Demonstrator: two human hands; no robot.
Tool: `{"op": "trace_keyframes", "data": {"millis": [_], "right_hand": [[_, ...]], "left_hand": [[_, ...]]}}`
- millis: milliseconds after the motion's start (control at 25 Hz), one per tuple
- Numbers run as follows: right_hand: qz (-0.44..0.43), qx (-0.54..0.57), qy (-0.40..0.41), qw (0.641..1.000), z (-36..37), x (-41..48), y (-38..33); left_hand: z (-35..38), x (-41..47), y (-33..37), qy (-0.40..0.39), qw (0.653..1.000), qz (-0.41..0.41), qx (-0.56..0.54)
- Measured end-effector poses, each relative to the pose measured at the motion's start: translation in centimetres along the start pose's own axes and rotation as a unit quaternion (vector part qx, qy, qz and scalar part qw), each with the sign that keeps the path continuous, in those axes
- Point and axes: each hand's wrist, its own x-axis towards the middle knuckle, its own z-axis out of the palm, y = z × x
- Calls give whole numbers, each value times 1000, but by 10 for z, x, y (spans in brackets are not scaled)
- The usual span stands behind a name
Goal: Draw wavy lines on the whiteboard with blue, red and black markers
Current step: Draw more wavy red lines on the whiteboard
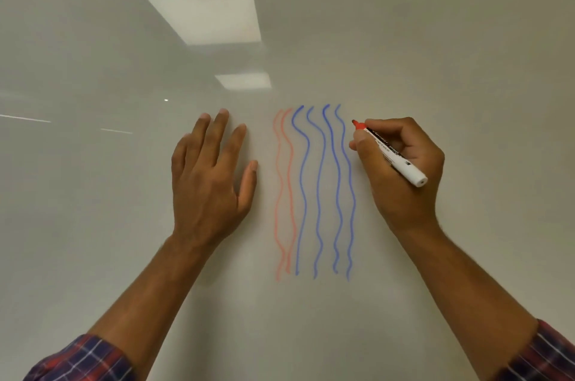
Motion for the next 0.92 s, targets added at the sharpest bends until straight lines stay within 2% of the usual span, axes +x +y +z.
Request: {"op": "trace_keyframes", "data": {"millis": [80, 240, 560, 720, 920], "right_hand": [[11, -14, 11, 1000, 2, 14, 4], [-22, -67, 17, 997, 3, 31, 11], [-32, -94, 14, 995, 9, 45, 11], [-50, -131, -27, 990, 0, 32, 10], [0, -148, -28, 989, -31, -26, 26]], "left_hand": [[4, -4, -3, -5, 1000, 10, 5], [8, -7, -5, 3, 1000, 19, 4], [11, -6, -5, 10, 1000, 22, 7], [10, -5, -5, 13, 1000, 21, 5], [11, -5, -6, 13, 1000, 23, 4]]}}
